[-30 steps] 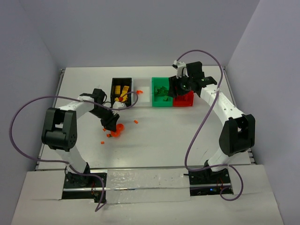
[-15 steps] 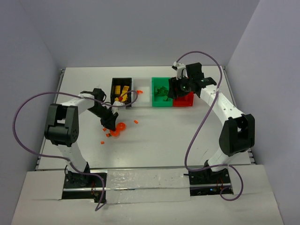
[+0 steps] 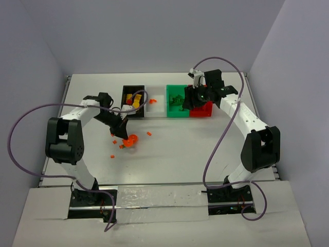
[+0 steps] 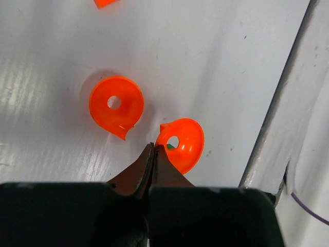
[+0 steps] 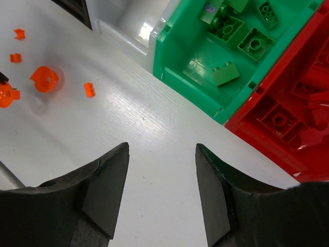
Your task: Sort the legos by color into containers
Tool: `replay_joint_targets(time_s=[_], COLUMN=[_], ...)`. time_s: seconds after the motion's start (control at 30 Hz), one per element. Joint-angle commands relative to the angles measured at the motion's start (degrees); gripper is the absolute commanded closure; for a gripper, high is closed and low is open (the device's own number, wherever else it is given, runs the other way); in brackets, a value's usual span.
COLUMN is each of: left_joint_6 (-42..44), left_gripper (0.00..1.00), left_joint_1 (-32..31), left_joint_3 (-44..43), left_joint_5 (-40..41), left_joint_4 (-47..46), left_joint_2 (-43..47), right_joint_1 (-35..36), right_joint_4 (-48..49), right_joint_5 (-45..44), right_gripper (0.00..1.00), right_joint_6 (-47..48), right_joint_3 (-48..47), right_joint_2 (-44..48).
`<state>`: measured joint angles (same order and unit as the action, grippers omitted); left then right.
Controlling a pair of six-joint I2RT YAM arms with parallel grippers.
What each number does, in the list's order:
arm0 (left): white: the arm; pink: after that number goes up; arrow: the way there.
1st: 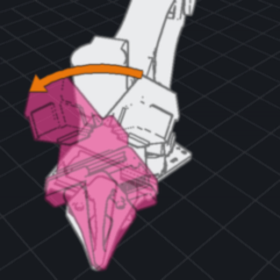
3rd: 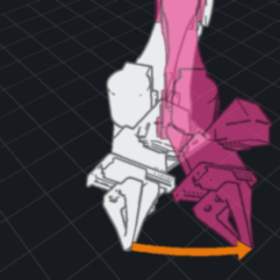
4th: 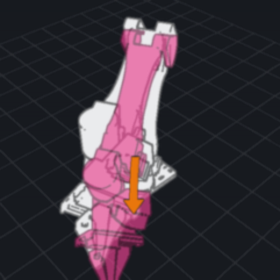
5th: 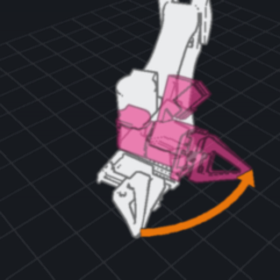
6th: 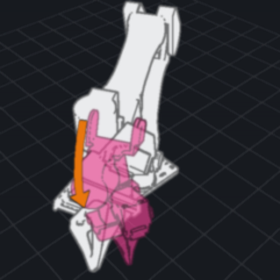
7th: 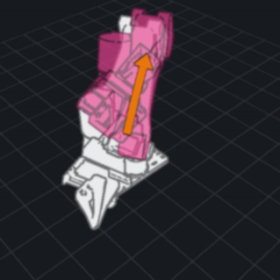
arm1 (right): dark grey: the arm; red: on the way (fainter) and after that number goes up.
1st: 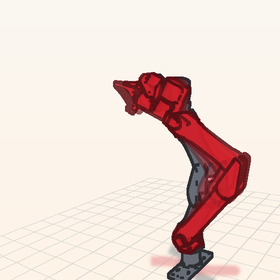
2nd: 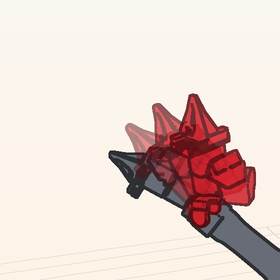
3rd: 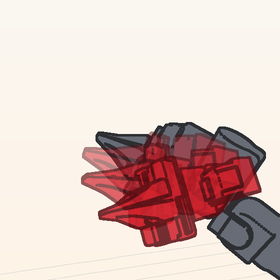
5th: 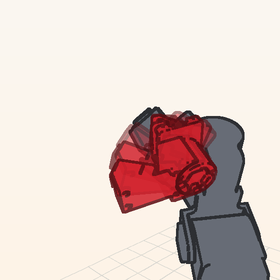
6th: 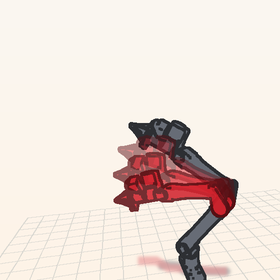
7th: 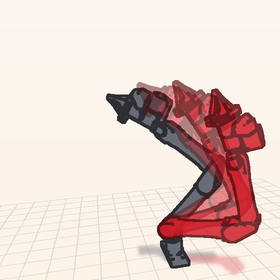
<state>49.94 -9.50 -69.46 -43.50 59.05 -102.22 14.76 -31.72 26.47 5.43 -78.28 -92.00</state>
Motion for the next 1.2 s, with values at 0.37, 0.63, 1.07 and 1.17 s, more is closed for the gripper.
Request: replay_joint_targets(time_s=[0.37, 0.63, 1.07, 1.17], left_joint_6=[-66.8, -94.3, -116.2, -118.0], left_gripper=[1.00, 1.00, 1.00, 1.00], left_joint_1=[-0.7, -4.5, -4.7, -4.7], left_joint_3=[8.4, 16.5, 24.1, 25.1], left_joint_5=[-10.0, -11.4, -14.8, -15.1], left_joint_4=[-50.2, -76.9, -100.7, -102.4], left_joint_2=[26.5, 30.1, 30.1, 29.9], right_joint_1=[5.2, 13.2, 14.5, 14.5], right_joint_4=[14.3, 29.2, 48.6, 54.1], right_joint_5=[20.2, 26.6, 31.5, 33.6], right_gripper=[0.33, 0.31, 0.32, 0.32], right_joint_6=[-10.6, -20.2, -37.5, -42.1], right_joint_3=[10.6, 14.7, 19.6, 20.1], right_joint_2=[10.1, 14.1, 11.3, 10.5])
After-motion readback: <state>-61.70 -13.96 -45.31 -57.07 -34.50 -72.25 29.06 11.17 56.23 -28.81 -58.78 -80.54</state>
